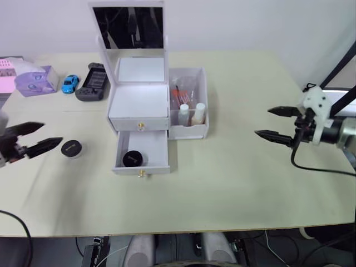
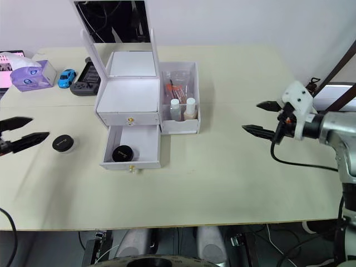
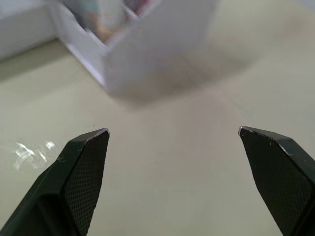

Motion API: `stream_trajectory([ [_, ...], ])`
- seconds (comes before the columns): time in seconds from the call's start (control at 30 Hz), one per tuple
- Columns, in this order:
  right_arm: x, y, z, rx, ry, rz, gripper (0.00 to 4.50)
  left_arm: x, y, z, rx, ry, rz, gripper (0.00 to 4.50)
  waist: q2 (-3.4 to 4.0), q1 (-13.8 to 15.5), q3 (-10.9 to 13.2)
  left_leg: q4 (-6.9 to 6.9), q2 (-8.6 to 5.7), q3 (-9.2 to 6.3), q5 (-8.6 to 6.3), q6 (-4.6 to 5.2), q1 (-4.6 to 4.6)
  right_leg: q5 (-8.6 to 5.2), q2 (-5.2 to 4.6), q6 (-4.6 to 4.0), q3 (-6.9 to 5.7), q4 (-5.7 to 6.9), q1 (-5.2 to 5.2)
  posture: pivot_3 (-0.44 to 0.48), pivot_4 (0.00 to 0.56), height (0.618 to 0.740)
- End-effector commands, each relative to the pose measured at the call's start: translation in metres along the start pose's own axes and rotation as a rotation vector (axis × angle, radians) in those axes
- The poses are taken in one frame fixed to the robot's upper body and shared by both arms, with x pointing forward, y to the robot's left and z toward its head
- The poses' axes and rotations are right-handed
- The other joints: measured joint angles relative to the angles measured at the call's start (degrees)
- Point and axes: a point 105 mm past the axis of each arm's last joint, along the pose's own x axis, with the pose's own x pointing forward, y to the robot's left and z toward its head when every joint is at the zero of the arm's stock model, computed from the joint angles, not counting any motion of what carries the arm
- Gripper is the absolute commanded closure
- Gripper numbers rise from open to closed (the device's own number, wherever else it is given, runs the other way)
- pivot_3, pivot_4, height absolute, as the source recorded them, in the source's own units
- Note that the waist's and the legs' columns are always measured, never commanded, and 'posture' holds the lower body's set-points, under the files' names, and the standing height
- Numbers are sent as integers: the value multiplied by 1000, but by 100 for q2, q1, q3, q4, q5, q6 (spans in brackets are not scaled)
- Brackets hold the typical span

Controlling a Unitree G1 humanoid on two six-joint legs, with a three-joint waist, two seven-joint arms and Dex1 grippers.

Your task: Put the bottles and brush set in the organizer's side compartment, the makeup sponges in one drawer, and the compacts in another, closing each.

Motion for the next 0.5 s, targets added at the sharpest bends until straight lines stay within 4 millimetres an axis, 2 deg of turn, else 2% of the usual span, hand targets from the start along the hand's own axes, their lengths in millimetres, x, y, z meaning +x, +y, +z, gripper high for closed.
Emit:
stream_trajectory([
  [0.03,-13,-15,-8,-24,-23,-105,0,-27,21,-11,-13,-25,147,31,2,3,0,1,2,-1,0,0,2,0,1,-1,0,6,-1,0,150,740],
  [0.17,-23,-27,-37,13,18,-181,0,-45,34,-34,-40,-20,261,31,2,14,-1,6,1,-1,0,0,4,0,1,-3,0,12,0,0,150,740],
  [0.27,-26,-30,-43,6,34,-184,0,-52,41,-42,-65,-33,319,31,0,38,-2,13,1,-1,1,0,2,1,-2,-4,0,11,3,0,150,740],
  [0.4,-21,-31,-26,-20,-17,-163,0,-50,36,-50,-58,-6,296,31,0,28,-2,13,1,-1,1,0,3,2,-1,-4,0,15,3,0,150,740],
  [0.5,-11,-27,3,16,-131,-112,0,-40,30,-47,-65,10,279,31,2,2,-2,12,1,-1,1,-1,4,3,-1,-5,0,17,2,0,150,740],
])
